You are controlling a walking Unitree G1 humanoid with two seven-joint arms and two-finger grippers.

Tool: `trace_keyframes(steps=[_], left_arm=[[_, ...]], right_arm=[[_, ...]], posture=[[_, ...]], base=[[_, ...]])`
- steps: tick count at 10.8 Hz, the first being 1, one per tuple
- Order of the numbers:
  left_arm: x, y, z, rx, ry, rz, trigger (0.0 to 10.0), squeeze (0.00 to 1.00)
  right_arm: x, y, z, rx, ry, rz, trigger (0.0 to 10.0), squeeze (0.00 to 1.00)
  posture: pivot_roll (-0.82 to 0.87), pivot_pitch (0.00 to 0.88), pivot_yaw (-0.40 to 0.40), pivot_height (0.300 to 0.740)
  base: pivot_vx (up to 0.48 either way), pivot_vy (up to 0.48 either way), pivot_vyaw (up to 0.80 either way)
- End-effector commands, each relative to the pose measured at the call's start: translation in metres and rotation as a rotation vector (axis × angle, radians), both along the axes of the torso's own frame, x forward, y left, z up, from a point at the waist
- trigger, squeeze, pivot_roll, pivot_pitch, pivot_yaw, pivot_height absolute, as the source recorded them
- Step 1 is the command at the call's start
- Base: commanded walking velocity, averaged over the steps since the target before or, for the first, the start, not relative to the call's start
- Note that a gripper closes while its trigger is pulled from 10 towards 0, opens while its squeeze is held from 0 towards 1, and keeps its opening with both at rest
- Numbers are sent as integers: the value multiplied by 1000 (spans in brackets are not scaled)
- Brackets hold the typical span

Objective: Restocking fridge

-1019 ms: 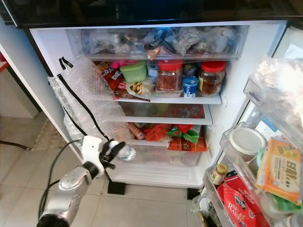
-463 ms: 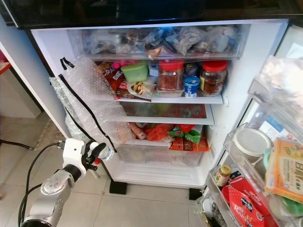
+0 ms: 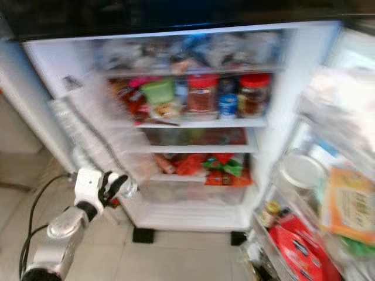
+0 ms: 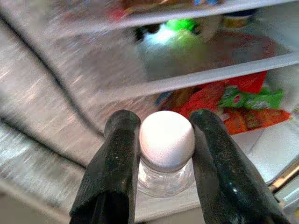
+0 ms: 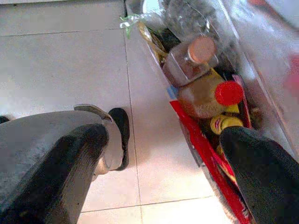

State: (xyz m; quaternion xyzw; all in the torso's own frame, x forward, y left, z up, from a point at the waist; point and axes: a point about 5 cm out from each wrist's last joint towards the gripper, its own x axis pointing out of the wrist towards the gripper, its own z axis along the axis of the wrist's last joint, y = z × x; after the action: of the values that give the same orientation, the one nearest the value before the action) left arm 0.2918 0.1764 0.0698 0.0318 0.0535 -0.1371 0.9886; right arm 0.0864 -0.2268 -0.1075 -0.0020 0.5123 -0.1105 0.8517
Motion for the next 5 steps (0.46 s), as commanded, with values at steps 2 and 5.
trace_keyframes(steps=[2, 5], left_arm=[[-4, 3, 0, 18, -16, 14, 10000, 0], [-8, 5, 0, 14, -21, 33, 10000, 0]], right_arm=[[-7, 19, -6, 64, 39, 38, 10000, 0], [-6, 18, -5, 66, 32, 62, 10000, 0]], posture=[[19, 0, 84, 740], [29, 0, 72, 740]], base=[[0, 0, -672], [0, 0, -394]])
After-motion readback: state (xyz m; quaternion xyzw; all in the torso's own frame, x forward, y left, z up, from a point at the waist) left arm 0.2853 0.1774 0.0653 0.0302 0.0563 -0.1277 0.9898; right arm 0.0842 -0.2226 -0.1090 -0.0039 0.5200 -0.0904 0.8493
